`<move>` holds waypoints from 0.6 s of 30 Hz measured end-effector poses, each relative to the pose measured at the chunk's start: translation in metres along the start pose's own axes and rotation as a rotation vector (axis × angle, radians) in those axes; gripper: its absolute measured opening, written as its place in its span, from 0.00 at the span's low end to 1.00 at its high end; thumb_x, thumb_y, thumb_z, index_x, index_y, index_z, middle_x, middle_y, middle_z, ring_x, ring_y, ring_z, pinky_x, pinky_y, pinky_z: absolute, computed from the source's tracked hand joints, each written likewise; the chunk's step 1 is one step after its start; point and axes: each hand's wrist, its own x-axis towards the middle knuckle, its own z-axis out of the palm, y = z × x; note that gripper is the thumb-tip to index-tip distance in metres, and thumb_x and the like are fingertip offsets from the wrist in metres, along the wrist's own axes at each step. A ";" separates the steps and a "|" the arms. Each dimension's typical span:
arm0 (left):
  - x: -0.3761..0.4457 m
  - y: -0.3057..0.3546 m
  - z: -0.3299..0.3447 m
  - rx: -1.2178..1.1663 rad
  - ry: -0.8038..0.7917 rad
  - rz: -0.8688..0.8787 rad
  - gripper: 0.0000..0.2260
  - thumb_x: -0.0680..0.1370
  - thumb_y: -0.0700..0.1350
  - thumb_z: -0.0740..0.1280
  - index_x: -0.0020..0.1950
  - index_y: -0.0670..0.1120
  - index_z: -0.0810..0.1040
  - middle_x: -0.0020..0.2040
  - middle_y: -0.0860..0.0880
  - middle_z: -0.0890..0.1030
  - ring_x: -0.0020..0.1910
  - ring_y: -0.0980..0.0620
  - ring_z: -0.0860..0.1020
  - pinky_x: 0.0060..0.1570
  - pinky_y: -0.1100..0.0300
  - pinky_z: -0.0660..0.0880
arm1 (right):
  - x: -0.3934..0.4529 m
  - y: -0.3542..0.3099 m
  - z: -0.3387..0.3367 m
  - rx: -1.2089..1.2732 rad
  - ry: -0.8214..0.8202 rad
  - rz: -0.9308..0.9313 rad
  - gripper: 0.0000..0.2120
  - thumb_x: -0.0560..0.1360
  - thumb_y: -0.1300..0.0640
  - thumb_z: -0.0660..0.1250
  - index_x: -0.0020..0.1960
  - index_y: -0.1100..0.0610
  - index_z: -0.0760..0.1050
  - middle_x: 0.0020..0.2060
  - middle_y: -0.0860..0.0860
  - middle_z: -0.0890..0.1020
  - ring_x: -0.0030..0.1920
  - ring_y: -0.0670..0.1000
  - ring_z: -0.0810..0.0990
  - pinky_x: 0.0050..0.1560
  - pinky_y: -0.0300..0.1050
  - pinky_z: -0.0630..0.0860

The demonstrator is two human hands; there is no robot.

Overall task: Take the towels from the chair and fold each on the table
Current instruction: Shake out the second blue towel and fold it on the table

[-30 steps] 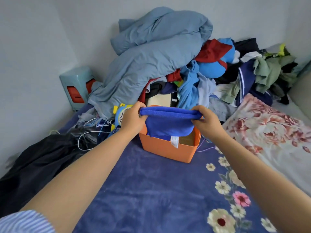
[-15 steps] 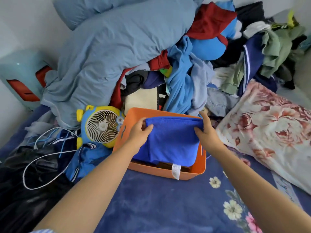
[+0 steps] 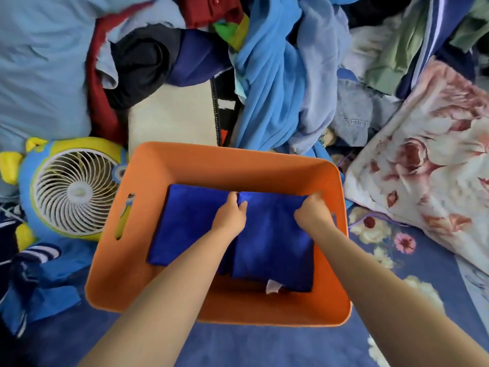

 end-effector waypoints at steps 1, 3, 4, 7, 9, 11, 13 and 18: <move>0.009 0.000 0.005 0.014 0.007 -0.016 0.19 0.83 0.48 0.52 0.72 0.45 0.58 0.60 0.39 0.75 0.57 0.40 0.74 0.45 0.55 0.66 | 0.011 0.003 0.007 -0.031 0.015 -0.019 0.18 0.77 0.66 0.56 0.66 0.66 0.62 0.59 0.62 0.72 0.35 0.49 0.65 0.32 0.34 0.61; 0.028 -0.002 0.015 0.046 0.027 -0.029 0.18 0.83 0.49 0.52 0.70 0.43 0.61 0.60 0.39 0.76 0.58 0.40 0.75 0.44 0.55 0.66 | 0.031 0.007 0.020 -0.045 0.059 0.007 0.18 0.76 0.66 0.57 0.65 0.65 0.63 0.52 0.58 0.70 0.44 0.51 0.65 0.39 0.42 0.64; 0.034 -0.003 0.018 0.060 0.041 -0.022 0.17 0.83 0.49 0.52 0.69 0.43 0.62 0.59 0.39 0.76 0.57 0.40 0.75 0.43 0.55 0.66 | 0.039 0.008 0.026 -0.050 0.067 0.014 0.18 0.76 0.65 0.56 0.65 0.65 0.63 0.50 0.57 0.68 0.47 0.50 0.64 0.44 0.43 0.63; 0.047 -0.009 0.028 0.089 0.104 -0.026 0.16 0.82 0.49 0.53 0.67 0.42 0.65 0.58 0.40 0.77 0.57 0.40 0.76 0.42 0.55 0.67 | 0.058 0.015 0.047 -0.061 0.129 0.008 0.15 0.78 0.63 0.55 0.64 0.58 0.62 0.56 0.52 0.67 0.55 0.51 0.67 0.56 0.45 0.65; 0.051 -0.011 0.033 0.102 0.149 -0.022 0.17 0.82 0.48 0.55 0.68 0.42 0.64 0.59 0.40 0.77 0.57 0.41 0.76 0.43 0.53 0.69 | 0.064 0.021 0.059 -0.175 0.216 0.020 0.16 0.80 0.60 0.53 0.67 0.58 0.59 0.67 0.60 0.65 0.67 0.58 0.64 0.70 0.52 0.60; 0.049 -0.015 0.038 0.204 0.263 0.105 0.20 0.79 0.45 0.62 0.69 0.41 0.65 0.61 0.40 0.75 0.57 0.41 0.76 0.46 0.51 0.73 | 0.057 0.026 0.069 -0.282 0.221 -0.127 0.21 0.79 0.66 0.50 0.71 0.65 0.55 0.70 0.66 0.59 0.71 0.64 0.58 0.73 0.55 0.53; 0.050 -0.024 0.040 0.407 0.388 0.352 0.22 0.71 0.40 0.73 0.63 0.37 0.74 0.55 0.38 0.78 0.51 0.39 0.80 0.42 0.53 0.79 | 0.045 0.031 0.076 -0.370 0.300 -0.321 0.23 0.74 0.71 0.49 0.69 0.69 0.62 0.70 0.67 0.63 0.71 0.65 0.62 0.72 0.54 0.53; 0.053 -0.048 0.053 0.786 0.250 0.660 0.22 0.72 0.50 0.56 0.54 0.40 0.82 0.56 0.41 0.82 0.56 0.43 0.81 0.50 0.50 0.79 | 0.045 0.044 0.085 -0.577 0.097 -0.332 0.25 0.70 0.57 0.50 0.58 0.68 0.76 0.60 0.63 0.77 0.61 0.60 0.77 0.62 0.55 0.70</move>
